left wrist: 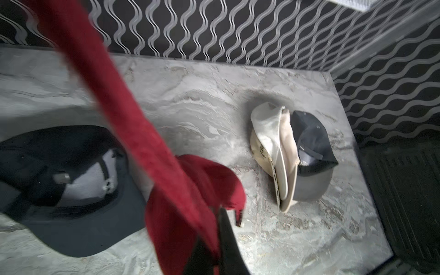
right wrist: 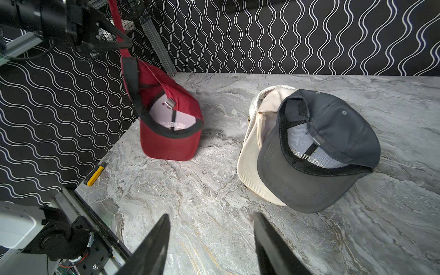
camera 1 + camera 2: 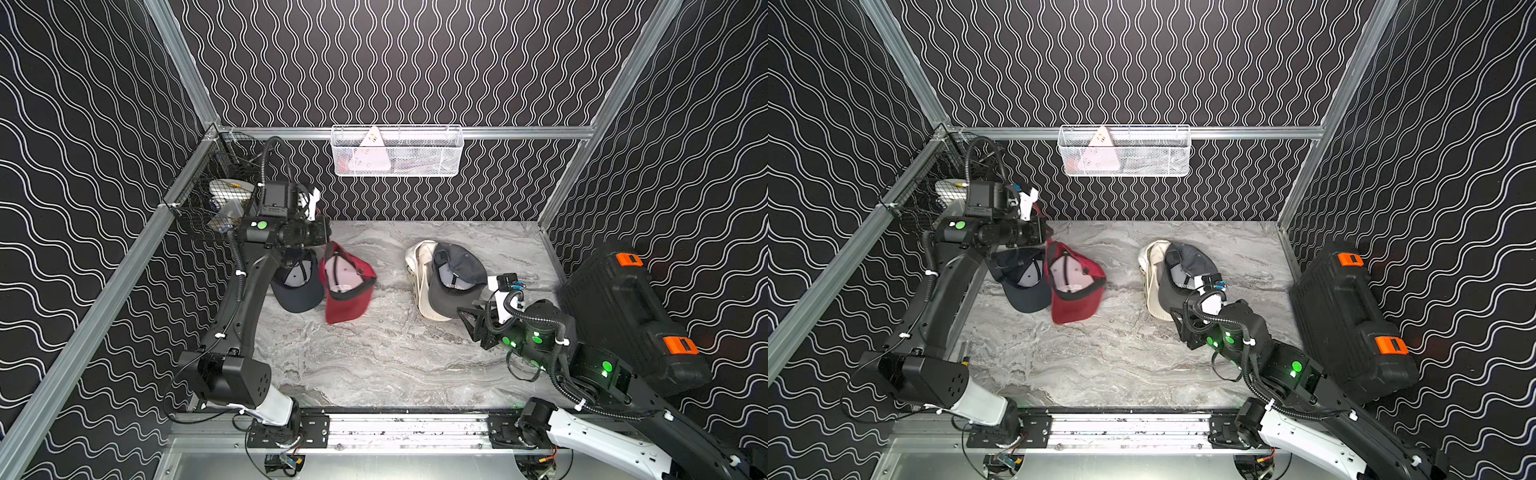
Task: Open the adjustable buckle of the baseball cap
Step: Place the baseball cap on the baseball cap, then pick up the baseball cap.
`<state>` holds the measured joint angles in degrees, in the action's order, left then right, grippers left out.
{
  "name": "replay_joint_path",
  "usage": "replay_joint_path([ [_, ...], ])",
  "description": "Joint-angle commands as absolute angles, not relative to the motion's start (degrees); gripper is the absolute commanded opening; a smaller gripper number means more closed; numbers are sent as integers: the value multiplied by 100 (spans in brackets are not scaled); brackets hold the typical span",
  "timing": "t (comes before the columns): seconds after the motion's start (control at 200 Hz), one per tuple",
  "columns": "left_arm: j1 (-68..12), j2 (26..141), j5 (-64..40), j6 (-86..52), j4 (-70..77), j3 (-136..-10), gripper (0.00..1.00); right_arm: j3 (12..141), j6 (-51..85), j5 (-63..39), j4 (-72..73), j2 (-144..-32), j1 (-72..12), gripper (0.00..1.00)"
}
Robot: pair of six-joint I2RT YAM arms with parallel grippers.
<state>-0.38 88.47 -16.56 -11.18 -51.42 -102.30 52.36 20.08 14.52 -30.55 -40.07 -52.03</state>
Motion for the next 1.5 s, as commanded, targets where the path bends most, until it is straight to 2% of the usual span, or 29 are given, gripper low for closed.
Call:
replay_joint_path([
  [0.0, 281, 8816, -1474, -1172, -5038, -10332, 0, 5258, 2021, 1522, -3078, -4050, -5203, 57],
  [0.295, 1198, 9088, -1111, -1523, -4565, -10256, 0, 5193, 2070, 1409, -2997, -4192, -5203, 58],
  [0.435, 1386, 9346, -816, -1750, -4448, -10225, 0, 5146, 2126, 1403, -3036, -4139, -5205, 58],
  [0.485, 1397, 9377, -608, -1809, -4404, -10179, 14, 5118, 2152, 1406, -3065, -4102, -5210, 58],
  [0.535, 1406, 9378, -401, -1858, -4356, -10095, 42, 5088, 2176, 1413, -3091, -4060, -5210, 58],
  [0.555, 1406, 9374, -289, -1883, -4357, -10076, 50, 5073, 2179, 1415, -3101, -4045, -5204, 58],
  [0.605, 1406, 9337, -73, -1964, -4379, -10011, 59, 5062, 2197, 1429, -3145, -3999, -5204, 58],
  [0.7, 1350, 9103, 30, -1962, -4144, -9838, 66, 5036, 2223, 1447, -3181, -3924, -5203, 58],
  [0.856, 171, 8662, 670, -1298, -3979, -9931, 72, 5138, 2191, 1468, -3322, -3923, -5203, 60],
  [1.031, -1252, 8657, 455, -1002, -3984, -9942, 72, 5315, 2179, 1682, -3490, -3919, -5205, 62],
  [1.251, -2147, 8880, -64, -920, -3689, -9671, 70, 5493, 2215, 1872, -3768, -3843, -5204, 63],
  [1.496, -3028, 9248, -104, -951, -3435, -9449, 70, 5502, 2360, 2118, -3884, -3751, -5206, 65],
])
